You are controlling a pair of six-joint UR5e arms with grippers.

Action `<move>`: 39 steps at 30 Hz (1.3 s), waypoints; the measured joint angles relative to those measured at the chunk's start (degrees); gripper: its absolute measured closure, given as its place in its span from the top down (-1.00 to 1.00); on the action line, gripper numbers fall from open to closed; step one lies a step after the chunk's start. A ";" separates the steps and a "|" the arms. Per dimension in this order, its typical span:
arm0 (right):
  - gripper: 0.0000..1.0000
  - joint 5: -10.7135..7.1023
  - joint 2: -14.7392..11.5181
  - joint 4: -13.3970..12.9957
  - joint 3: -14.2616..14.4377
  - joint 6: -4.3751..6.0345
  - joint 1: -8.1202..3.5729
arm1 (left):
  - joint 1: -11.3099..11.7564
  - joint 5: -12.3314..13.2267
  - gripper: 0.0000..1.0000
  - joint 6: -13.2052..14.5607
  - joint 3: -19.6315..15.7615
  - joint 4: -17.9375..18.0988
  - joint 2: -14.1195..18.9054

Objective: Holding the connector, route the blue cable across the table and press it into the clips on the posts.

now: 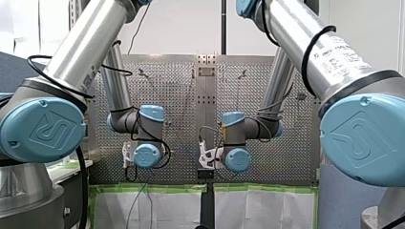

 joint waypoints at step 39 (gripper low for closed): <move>-1.00 -3.98 -7.46 10.47 -10.47 4.96 2.55 | 3.98 -2.89 -1.00 3.36 -1.32 -7.29 11.29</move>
